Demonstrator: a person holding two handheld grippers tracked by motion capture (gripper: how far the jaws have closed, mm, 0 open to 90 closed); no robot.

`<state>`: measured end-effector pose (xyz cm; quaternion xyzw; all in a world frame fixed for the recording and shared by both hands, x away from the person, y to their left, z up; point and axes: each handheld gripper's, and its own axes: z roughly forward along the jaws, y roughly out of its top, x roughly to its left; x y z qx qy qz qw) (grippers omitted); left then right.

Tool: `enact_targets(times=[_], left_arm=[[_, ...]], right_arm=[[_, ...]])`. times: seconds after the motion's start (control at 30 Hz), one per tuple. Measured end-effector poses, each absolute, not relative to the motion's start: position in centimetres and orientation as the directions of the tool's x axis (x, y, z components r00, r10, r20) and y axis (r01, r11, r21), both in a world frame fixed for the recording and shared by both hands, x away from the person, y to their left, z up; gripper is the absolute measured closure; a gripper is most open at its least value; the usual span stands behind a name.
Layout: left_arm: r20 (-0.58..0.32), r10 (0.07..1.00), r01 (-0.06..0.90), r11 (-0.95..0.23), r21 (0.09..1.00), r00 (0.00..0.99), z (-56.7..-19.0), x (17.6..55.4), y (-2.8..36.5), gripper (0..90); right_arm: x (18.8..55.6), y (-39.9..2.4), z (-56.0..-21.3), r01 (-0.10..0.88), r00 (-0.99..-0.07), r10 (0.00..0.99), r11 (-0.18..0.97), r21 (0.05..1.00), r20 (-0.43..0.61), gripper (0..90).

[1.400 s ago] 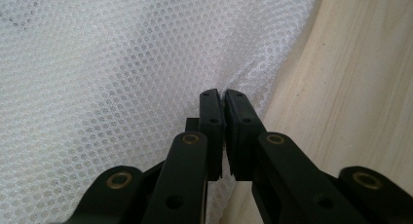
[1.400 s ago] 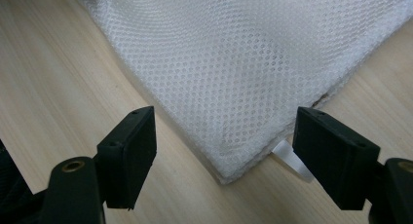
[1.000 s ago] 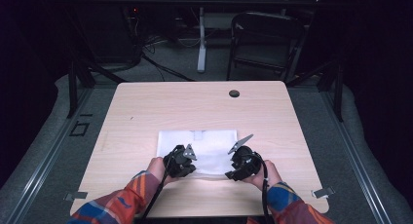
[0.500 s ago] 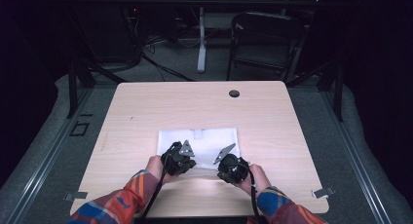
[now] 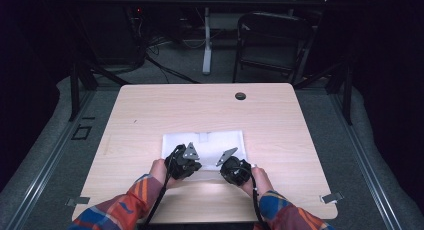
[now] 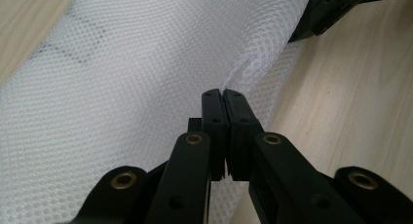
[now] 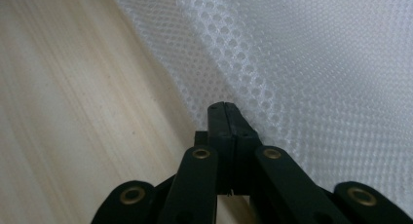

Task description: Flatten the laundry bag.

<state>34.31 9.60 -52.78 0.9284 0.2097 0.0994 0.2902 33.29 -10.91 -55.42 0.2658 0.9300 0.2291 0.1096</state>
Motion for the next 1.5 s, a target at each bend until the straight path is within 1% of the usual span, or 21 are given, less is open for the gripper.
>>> enact_targets(times=[0.17, 0.23, 0.4, 0.63, 0.67, 0.77, 0.8, 0.9, 0.97, 1.1, 1.27, 1.5], left_arm=[[0.071, 0.454, 0.33, -0.739, 0.588, 0.888, -52.6, 34.2, 9.7, 88.4], [0.085, 0.46, 0.326, -0.736, 0.593, 0.884, -52.5, 34.1, 9.6, 88.9], [0.086, 0.468, 0.33, -0.731, 0.597, 0.88, -52.2, 34.0, 9.5, 88.9], [0.059, 0.517, 0.377, -0.693, 0.614, 0.854, -51.4, 34.5, 10.0, 88.9], [0.055, 0.538, 0.392, -0.678, 0.622, 0.841, -51.0, 34.8, 10.2, 88.9], [0.051, 0.549, 0.404, -0.671, 0.622, 0.834, -50.5, 35.2, 10.3, 88.9], [0.06, 0.565, 0.405, -0.657, 0.636, 0.823, -50.3, 35.4, 10.4, 88.9], [0.065, 0.58, 0.413, -0.649, 0.639, 0.812, -49.3, 36.3, 10.4, 88.9], [0.064, 0.58, 0.412, -0.648, 0.64, 0.812, -48.6, 36.9, 10.4, 88.9], [0.102, 0.583, 0.4, -0.664, 0.632, 0.806, -47.4, 37.8, 10.1, 88.9], [0.134, 0.582, 0.383, -0.674, 0.632, 0.802, -46.0, 39.4, 10.0, 88.9], [0.159, 0.603, 0.373, -0.657, 0.655, 0.782, -44.4, 40.4, 10.0, 88.9]], right_arm=[[33.7, -10.6, -55.9, 0.445, -0.835, 0.544, 0.759, 0.475, -0.087, 90.0], [33.8, -10.8, -55.9, 0.454, -0.835, 0.547, 0.753, 0.477, -0.068, 90.0], [33.8, -11.0, -55.9, 0.461, -0.836, 0.547, 0.747, 0.48, -0.049, 90.0], [33.6, -11.1, -55.9, 0.463, -0.836, 0.546, 0.747, 0.476, -0.044, 90.0], [33.6, -11.1, -55.9, 0.463, -0.836, 0.547, 0.747, 0.477, -0.046, 90.0], [33.5, -11.1, -55.8, 0.459, -0.84, 0.54, 0.755, 0.469, -0.048, 90.0], [33.4, -11.1, -55.8, 0.466, -0.839, 0.543, 0.752, 0.466, -0.039, 90.0], [33.3, -11.2, -55.8, 0.47, -0.838, 0.545, 0.75, 0.465, -0.032, 90.0], [33.3, -11.2, -55.7, 0.47, -0.84, 0.542, 0.753, 0.46, -0.028, 90.0], [33.2, -11.2, -55.7, 0.465, -0.843, 0.537, 0.761, 0.452, -0.038, 90.0], [33.5, -11.4, -55.7, 0.485, -0.841, 0.541, 0.75, 0.45, 0.005, 90.0], [33.2, -11.5, -55.6, 0.492, -0.842, 0.54, 0.756, 0.432, 0.014, 90.0]])
